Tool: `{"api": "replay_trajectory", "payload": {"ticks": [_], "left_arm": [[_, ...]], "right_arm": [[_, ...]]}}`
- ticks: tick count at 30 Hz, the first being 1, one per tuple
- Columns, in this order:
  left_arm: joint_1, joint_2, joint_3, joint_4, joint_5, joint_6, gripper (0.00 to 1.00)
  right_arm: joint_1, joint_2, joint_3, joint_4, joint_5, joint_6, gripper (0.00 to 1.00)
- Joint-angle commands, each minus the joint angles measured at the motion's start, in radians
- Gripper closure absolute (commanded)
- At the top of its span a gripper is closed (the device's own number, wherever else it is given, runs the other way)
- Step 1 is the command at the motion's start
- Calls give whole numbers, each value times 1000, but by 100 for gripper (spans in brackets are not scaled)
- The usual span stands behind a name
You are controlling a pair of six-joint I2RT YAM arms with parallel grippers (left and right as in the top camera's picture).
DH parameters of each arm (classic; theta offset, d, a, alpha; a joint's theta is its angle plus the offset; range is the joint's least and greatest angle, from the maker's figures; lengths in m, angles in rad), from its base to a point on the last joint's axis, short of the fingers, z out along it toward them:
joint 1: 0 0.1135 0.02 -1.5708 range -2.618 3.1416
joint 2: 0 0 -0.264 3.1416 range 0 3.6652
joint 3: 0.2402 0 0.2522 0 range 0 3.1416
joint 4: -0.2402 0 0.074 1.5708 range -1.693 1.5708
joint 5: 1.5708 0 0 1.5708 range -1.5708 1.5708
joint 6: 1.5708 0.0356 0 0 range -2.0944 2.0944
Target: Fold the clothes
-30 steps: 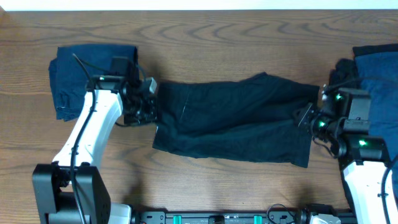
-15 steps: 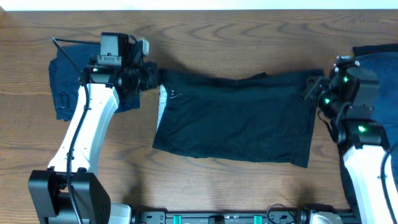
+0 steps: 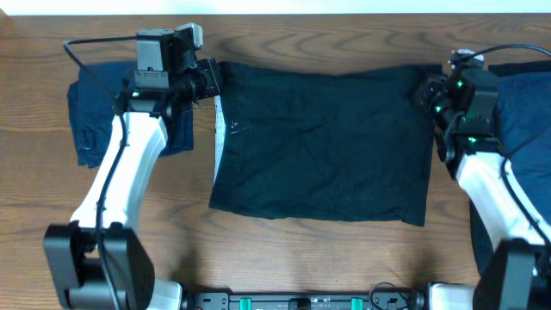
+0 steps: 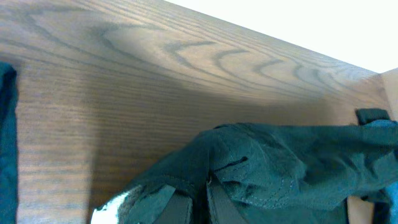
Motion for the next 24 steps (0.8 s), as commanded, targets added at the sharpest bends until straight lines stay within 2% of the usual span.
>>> {"api": "replay_trajectory", "payload": {"ticks": [1, 8, 19, 20, 21, 22, 24], "left_arm": [[4, 91, 19, 46, -6, 3, 94], [4, 250, 19, 194, -6, 2, 94], [4, 327, 19, 371, -13, 2, 94], [4, 330, 19, 375, -13, 2, 93], [4, 334, 19, 378, -13, 2, 89], [4, 336, 19, 378, -13, 2, 77], [5, 337, 19, 379, -13, 3, 55]], "right_arm": [[-6, 74, 15, 85, 26, -50, 99], [-6, 230, 15, 372, 56, -180, 99], [-6, 462, 15, 652, 160, -198, 99], [-6, 473, 15, 675, 160, -198, 96], [-6, 484, 15, 697, 160, -198, 87], [-6, 489, 15, 721, 160, -198, 60], [-6, 490, 15, 761, 160, -198, 15]]}}
